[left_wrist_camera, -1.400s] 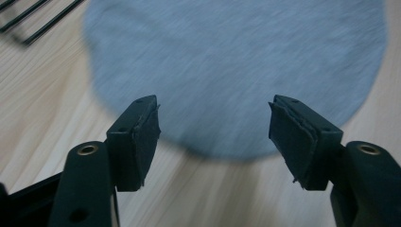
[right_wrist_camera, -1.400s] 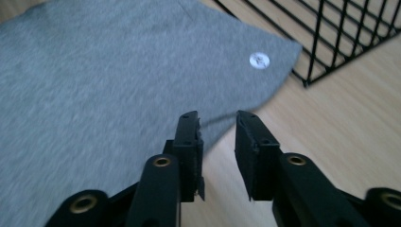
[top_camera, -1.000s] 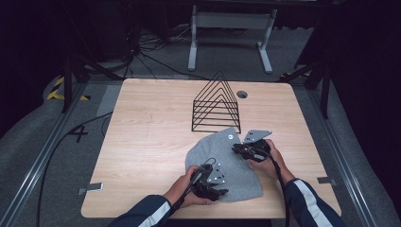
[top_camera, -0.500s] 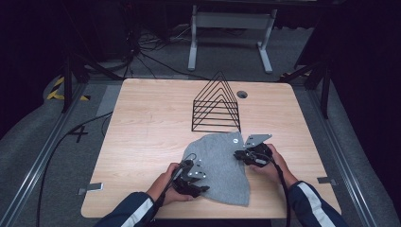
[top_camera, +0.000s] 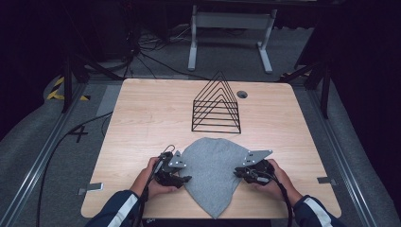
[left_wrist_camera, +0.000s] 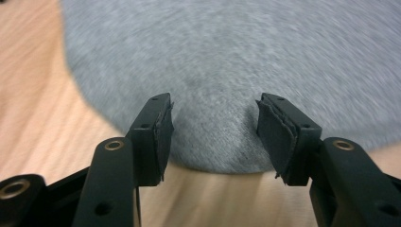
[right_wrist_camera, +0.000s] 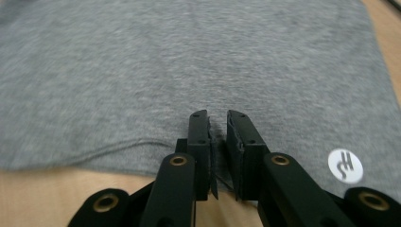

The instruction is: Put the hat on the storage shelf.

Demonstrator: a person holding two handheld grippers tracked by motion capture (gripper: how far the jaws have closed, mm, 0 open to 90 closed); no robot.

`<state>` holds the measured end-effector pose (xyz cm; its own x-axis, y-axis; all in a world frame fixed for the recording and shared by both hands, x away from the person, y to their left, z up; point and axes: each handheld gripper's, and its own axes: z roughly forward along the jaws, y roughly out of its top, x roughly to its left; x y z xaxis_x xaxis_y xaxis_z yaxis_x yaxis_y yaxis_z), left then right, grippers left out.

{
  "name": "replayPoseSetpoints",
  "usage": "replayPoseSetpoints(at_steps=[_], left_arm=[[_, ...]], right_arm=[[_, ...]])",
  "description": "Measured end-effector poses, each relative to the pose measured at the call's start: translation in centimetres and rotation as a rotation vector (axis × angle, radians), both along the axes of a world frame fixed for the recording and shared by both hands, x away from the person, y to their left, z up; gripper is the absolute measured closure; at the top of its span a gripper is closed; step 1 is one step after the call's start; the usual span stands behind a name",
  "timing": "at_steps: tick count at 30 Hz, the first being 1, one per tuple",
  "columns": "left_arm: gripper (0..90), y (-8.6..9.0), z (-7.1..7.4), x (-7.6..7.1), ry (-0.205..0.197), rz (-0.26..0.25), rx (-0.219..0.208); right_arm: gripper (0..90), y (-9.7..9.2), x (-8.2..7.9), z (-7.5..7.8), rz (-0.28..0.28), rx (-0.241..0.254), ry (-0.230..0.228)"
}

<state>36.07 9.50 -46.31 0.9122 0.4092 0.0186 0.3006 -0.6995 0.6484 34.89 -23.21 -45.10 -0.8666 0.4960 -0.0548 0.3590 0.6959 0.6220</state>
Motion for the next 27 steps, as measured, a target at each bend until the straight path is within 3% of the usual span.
replayPoseSetpoints(at_steps=[5,10,13,15,17,19,21,24,27], left_arm=[[45.0,0.1,0.1,0.8,-0.018,0.042,0.016],[43.6,0.5,-0.1,1.9,-0.004,0.104,-0.009],[41.7,0.6,0.0,2.2,-0.021,0.131,0.002],[39.9,0.8,0.1,2.1,-0.008,0.143,-0.006],[36.8,1.0,0.5,1.4,0.004,0.150,-0.019],[34.6,1.0,1.0,-0.3,-0.006,0.129,-0.044],[33.9,0.8,1.2,-1.6,-0.006,0.107,-0.056],[33.0,0.2,0.9,-3.1,-0.002,0.074,-0.033],[32.5,-0.4,0.4,-4.0,0.010,0.059,-0.015]], right_arm=[[81.0,0.4,-1.1,0.0,0.025,0.004,0.016],[80.1,1.0,-1.8,0.0,0.050,0.010,0.040],[72.2,1.5,-2.1,0.2,0.061,0.007,0.036],[68.3,1.4,-2.1,0.6,0.066,0.022,0.011],[63.9,0.8,-1.8,1.3,0.042,0.043,-0.038],[63.3,-0.3,-1.2,1.9,-0.014,0.060,-0.087],[65.0,-1.2,-0.4,2.0,-0.061,0.020,-0.155],[68.1,-2.4,0.7,1.6,-0.104,0.010,-0.157],[71.3,-3.0,1.3,1.1,-0.109,-0.011,-0.139]])
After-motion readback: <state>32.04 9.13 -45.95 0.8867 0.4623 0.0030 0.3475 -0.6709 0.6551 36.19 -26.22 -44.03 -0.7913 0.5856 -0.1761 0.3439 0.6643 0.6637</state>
